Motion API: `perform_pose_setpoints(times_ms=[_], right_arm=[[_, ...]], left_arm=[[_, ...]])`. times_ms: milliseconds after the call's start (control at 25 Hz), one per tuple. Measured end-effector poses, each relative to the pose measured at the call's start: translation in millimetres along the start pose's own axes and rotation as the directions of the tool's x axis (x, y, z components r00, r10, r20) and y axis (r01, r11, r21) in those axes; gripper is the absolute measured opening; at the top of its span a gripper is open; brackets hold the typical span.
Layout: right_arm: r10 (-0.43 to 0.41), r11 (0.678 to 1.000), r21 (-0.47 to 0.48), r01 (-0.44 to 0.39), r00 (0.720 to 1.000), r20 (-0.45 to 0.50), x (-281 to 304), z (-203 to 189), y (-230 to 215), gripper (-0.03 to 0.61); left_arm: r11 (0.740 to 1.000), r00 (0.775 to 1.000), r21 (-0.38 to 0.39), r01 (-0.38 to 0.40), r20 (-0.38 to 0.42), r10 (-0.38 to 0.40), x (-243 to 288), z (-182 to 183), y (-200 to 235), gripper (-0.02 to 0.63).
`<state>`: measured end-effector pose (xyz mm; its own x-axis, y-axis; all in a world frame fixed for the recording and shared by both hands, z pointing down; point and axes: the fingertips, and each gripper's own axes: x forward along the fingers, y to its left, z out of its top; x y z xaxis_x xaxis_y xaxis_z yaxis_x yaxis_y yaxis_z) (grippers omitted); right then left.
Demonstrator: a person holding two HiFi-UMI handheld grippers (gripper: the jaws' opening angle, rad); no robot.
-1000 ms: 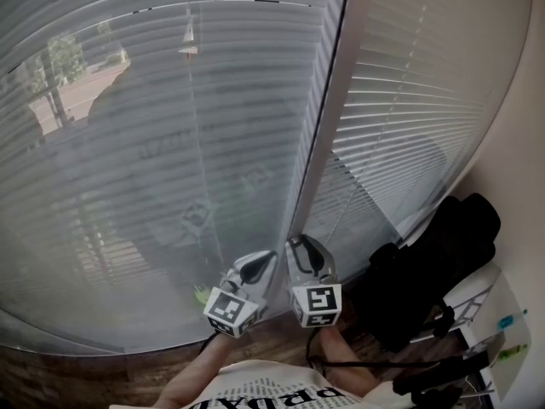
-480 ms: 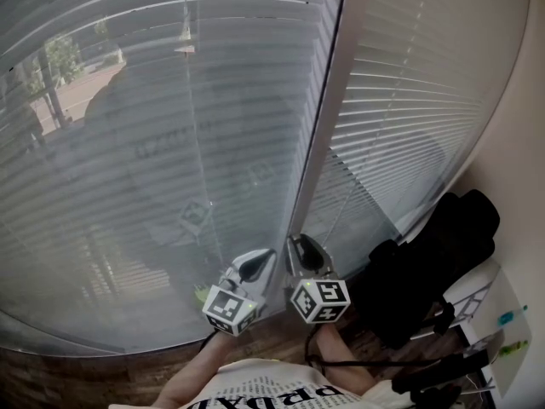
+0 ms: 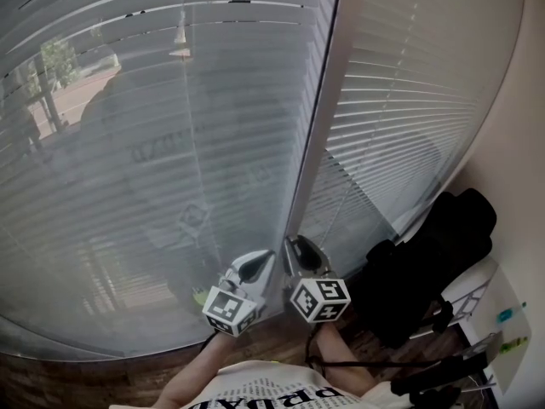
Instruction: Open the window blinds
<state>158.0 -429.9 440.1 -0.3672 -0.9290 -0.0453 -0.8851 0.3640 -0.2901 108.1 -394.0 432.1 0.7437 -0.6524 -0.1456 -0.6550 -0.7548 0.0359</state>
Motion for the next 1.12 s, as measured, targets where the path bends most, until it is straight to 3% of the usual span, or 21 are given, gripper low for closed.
perform_pose_setpoints(times_ms=[80,120,160,280,360,480,600,640,760,920,1120], right_arm=[[0.007,0.996,-0.084,-0.008,1.0,-0.02,0,1,1,0.14],[0.009,0.983,-0.182,-0.015,0.999,-0.034,-1,2,3,0.138],[0.009,0.951,-0.307,-0.023,0.999,-0.046,-2,5,7,0.14],[0.005,0.778,-0.627,-0.052,0.997,-0.076,-4,9,21,0.146],[-0.003,0.708,-0.704,-0.063,0.996,-0.092,-1,6,23,0.146],[-0.013,0.67,-0.739,-0.068,0.995,-0.103,1,2,22,0.146],[-0.028,0.584,-0.81,-0.049,0.996,-0.08,2,-1,24,0.137],[-0.029,0.582,-0.812,-0.042,0.997,-0.073,2,-1,24,0.135],[-0.017,0.671,-0.74,-0.033,0.998,-0.06,0,3,23,0.135],[-0.019,0.732,-0.681,-0.015,0.999,-0.042,0,4,22,0.133],[-0.015,0.846,-0.533,-0.009,0.999,-0.039,-2,5,17,0.132]], left_arm=[[1.0,1.0,0.001,0.003,0.001,-0.003,1,1,0,-0.008],[1.0,1.0,0.002,0.005,0.001,-0.005,1,2,-1,-0.008],[1.0,1.0,0.003,0.006,0.001,-0.006,0,3,-1,-0.008],[1.0,1.0,0.007,0.005,0.004,-0.005,-2,5,0,-0.008],[1.0,1.0,0.005,0.0,0.003,0.0,-2,5,1,-0.008],[1.0,1.0,-0.001,0.0,0.0,0.0,-1,3,2,-0.008],[1.0,1.0,0.006,0.004,0.004,-0.004,0,3,2,-0.008],[1.0,1.0,0.007,0.003,0.003,-0.003,0,3,2,-0.008],[1.0,1.0,0.009,0.007,-0.003,-0.007,0,1,2,-0.008],[1.0,1.0,0.009,0.013,-0.006,-0.013,1,-1,0,-0.008],[1.0,1.0,0.005,0.013,-0.011,-0.013,1,-2,-2,-0.008]])
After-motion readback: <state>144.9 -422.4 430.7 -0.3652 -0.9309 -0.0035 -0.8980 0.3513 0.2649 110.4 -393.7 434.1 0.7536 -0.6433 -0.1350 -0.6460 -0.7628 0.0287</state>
